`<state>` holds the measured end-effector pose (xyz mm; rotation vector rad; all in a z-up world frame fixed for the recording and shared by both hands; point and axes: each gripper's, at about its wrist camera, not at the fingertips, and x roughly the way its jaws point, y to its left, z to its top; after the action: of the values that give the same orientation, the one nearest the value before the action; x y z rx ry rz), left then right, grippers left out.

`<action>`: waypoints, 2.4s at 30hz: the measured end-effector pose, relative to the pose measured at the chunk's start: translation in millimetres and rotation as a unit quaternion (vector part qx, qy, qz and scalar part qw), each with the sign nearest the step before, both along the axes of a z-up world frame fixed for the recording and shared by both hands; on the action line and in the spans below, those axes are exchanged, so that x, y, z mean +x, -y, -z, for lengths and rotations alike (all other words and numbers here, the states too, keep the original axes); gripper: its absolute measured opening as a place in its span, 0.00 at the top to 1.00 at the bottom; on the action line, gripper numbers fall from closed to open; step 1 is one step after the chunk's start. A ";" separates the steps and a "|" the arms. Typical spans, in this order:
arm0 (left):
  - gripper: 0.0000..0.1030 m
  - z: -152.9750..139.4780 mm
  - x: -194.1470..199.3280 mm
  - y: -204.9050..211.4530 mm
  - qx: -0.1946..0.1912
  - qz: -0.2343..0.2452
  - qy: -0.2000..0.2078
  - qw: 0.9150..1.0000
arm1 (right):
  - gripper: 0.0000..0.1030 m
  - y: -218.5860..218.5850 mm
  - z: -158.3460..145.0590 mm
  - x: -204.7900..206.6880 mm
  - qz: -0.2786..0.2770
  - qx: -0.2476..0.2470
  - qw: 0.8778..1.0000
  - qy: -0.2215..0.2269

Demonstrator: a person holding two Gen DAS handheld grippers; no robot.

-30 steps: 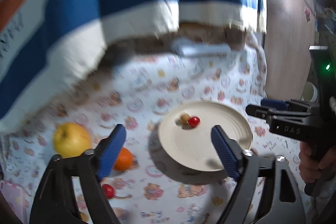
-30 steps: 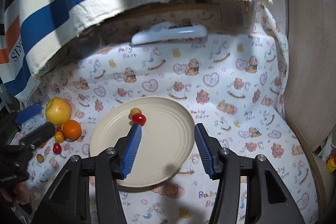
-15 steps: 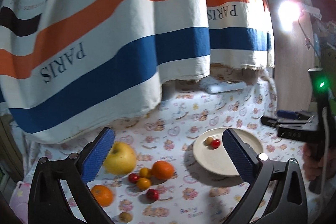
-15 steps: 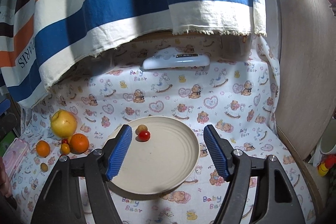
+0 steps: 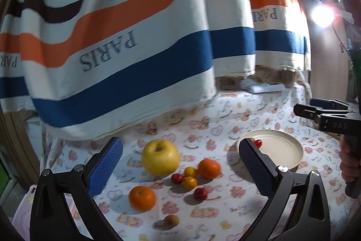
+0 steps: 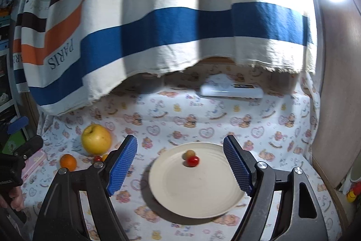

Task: Organize fruits
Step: 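Lift both open tools away from the plate back toward the fruits, then grasp another small brown round fruit with the left tool, then grasp a red round fruit with the right tool while the left tool holds the brown fruit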

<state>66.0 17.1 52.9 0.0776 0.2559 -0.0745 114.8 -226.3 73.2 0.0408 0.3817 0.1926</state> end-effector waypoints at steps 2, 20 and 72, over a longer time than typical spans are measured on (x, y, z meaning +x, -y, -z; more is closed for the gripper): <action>0.01 3.4 0.6 -9.4 -0.006 -0.008 -0.003 1.000 | 0.22 -10.5 0.3 1.0 -0.011 0.001 1.000 0.001; 0.01 26.9 16.1 -55.2 -0.033 -0.052 -0.026 0.998 | 0.22 -72.7 23.6 26.6 -0.061 -0.012 0.997 -0.036; 0.77 73.3 56.5 -61.8 -0.088 -0.008 -0.229 0.969 | 0.29 -116.5 63.9 50.5 -0.134 0.005 0.983 -0.129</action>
<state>122.5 78.9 -20.3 -0.1213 0.7111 -0.0981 165.3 -109.8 9.3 0.0244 0.6459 0.4580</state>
